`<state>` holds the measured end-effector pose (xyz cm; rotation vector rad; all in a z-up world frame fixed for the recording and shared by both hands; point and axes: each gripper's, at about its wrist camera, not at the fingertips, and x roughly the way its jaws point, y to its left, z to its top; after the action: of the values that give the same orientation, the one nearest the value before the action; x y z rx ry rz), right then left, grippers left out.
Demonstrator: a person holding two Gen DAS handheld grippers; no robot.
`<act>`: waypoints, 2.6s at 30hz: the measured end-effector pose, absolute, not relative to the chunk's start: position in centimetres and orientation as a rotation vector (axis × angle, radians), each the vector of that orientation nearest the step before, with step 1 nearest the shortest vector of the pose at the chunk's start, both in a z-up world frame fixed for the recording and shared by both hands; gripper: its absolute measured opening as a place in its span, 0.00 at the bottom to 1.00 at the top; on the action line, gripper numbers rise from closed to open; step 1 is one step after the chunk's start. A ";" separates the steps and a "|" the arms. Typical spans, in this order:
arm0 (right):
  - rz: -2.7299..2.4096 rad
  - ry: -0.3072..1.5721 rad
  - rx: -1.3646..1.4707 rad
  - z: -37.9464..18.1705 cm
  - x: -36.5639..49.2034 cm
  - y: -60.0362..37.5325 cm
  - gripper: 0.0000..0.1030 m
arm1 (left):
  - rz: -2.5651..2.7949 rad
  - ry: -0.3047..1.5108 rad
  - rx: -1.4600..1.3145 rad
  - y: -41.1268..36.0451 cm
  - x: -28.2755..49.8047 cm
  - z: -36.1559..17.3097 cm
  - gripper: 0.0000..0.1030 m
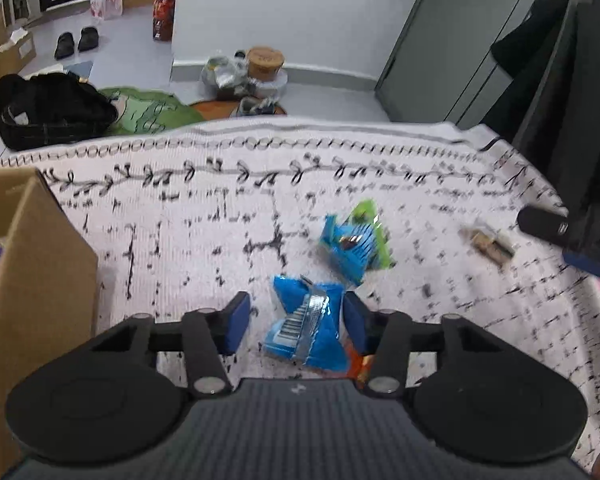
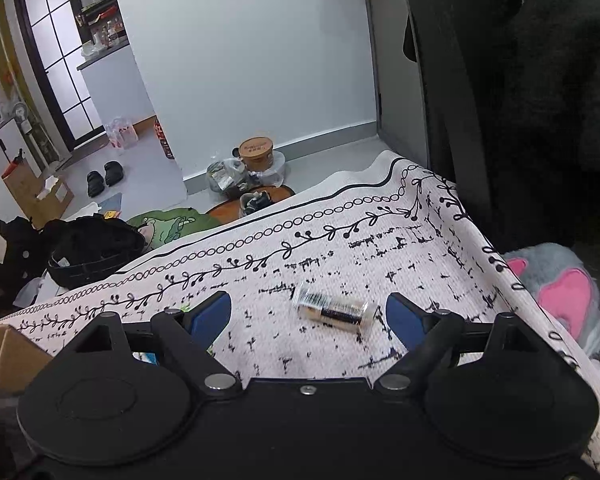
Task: Organize snacks
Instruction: 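Close left tool on blue wrapped candy while right tool closes on clear-wrapped bar, then carry blue candy in left tool while right tool carries clear bar to box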
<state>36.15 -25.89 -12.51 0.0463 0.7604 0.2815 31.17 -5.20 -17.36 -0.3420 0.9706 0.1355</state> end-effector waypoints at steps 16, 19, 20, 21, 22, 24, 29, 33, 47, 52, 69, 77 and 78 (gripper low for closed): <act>0.334 0.727 0.034 -14.3 39.2 -25.2 0.79 | 0.169 0.969 -0.334 -4.6 31.4 -17.5 0.31; 0.342 0.753 0.037 -14.8 39.5 -25.2 0.79 | 0.174 0.969 -0.323 -4.6 31.4 -17.4 0.31; 0.339 0.769 0.027 -15.1 39.5 -25.1 0.79 | 0.175 0.971 -0.320 -4.6 31.4 -17.4 0.31; 0.333 0.785 0.015 -15.3 39.4 -25.0 0.79 | 0.177 0.972 -0.319 -4.6 31.4 -17.3 0.31; 0.327 0.801 0.006 -15.5 39.3 -24.8 0.78 | 0.179 0.972 -0.317 -4.6 31.4 -17.2 0.31; 0.329 0.828 -0.003 -15.8 39.2 -24.7 0.54 | 0.185 0.968 -0.314 -4.5 31.4 -17.0 0.31; 0.315 0.875 -0.026 -16.2 38.8 -24.8 0.19 | 0.204 0.963 -0.318 -4.0 31.3 -16.6 0.31; 0.311 0.875 0.010 -15.8 38.2 -25.6 0.18 | 0.213 0.953 -0.309 -4.0 31.0 -15.9 0.31; 0.356 0.833 0.075 -12.4 34.3 -25.5 0.18 | 0.214 0.903 -0.297 -4.2 28.7 -12.5 0.31; 0.363 0.813 0.068 -11.3 32.9 -24.6 0.18 | 0.206 0.885 -0.284 -4.0 27.3 -11.0 0.31; 0.412 0.805 0.094 -9.3 26.7 -19.8 0.18 | 0.203 0.874 -0.231 -1.2 22.1 -7.6 0.31; 0.423 0.815 0.117 -9.2 23.0 -16.7 0.18 | 0.180 0.912 -0.215 1.4 20.2 -6.8 0.31; 0.426 0.815 0.116 -9.1 22.7 -16.3 0.18 | 0.176 0.913 -0.212 1.7 19.9 -6.7 0.31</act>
<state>22.71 -16.32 -9.13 0.1161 0.8147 0.4257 19.95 1.68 -6.73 -0.2117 0.9132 0.1762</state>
